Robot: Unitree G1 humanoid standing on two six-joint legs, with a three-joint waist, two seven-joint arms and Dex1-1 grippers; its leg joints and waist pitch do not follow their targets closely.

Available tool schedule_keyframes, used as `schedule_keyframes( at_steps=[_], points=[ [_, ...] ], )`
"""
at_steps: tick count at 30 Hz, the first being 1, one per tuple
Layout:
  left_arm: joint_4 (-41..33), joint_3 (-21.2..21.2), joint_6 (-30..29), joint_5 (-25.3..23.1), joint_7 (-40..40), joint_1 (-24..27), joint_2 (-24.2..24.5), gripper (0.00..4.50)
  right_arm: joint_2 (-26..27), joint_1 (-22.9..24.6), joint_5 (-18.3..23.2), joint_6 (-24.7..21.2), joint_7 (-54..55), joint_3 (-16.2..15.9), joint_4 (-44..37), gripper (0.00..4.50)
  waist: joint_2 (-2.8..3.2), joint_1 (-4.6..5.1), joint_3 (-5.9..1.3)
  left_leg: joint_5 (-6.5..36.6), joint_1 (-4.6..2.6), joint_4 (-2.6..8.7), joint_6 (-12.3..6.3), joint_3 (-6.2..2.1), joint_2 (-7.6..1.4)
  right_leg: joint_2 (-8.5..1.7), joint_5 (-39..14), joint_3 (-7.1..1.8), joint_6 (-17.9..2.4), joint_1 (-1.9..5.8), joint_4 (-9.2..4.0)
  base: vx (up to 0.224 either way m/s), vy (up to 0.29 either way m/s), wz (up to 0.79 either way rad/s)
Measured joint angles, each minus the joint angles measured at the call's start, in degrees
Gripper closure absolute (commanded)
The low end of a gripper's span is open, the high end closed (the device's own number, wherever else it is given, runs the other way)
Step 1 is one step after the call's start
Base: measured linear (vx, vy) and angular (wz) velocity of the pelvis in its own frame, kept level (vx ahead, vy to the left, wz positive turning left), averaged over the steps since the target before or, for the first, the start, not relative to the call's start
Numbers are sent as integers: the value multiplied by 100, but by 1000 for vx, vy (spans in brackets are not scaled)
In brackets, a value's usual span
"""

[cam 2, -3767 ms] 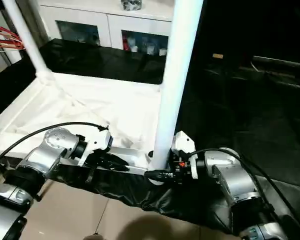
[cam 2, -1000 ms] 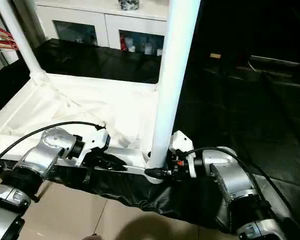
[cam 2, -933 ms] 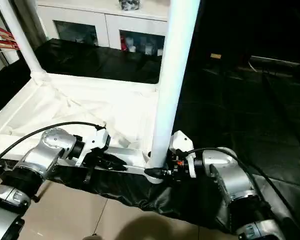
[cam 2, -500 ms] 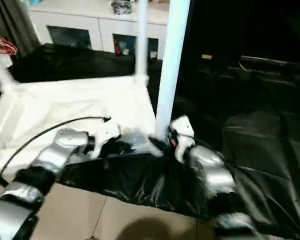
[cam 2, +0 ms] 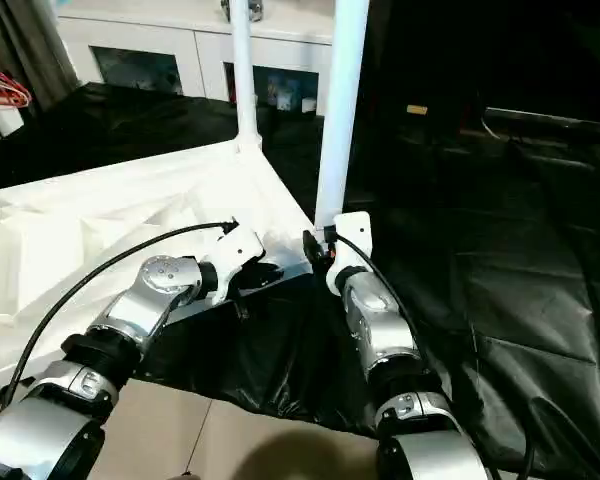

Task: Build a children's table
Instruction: Rotate leg to tighten

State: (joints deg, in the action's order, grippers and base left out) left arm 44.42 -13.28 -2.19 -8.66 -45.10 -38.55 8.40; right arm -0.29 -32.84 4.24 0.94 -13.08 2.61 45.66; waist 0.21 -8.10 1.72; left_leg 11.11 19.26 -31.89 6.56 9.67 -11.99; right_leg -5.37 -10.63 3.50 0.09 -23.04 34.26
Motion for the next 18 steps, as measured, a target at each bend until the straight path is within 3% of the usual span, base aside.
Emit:
schedule_keyframes(
  at_steps=[2, 9, 18],
  points=[
    [-89, -2, 55, 2, -78, 54, 93, 450, -97, 45, -58, 96, -359, -88, -4, 120, -9, 11, 6, 0, 6, 0, 0, 0, 0, 2, 0, 2, 0, -4, -1, 0, 0, 0],
    [-248, -30, 361, 142, -881, 182, 518, 450, -801, 434, -153, 228, -1944, -607, -502, 120, -8, 19, 8, 0, 20, 1, -1, -1, -3, 11, -1, 13, -2, -15, -3, 0, 0, 0],
    [-240, -126, 727, 434, -2179, 202, 899, 450, -1547, 751, 123, 220, -3989, -983, -1183, 120, 3, -49, 16, 10, 77, -52, -21, 0, -32, 8, -1, 22, -4, -29, -7, 0, 0, 0]
  ],
)
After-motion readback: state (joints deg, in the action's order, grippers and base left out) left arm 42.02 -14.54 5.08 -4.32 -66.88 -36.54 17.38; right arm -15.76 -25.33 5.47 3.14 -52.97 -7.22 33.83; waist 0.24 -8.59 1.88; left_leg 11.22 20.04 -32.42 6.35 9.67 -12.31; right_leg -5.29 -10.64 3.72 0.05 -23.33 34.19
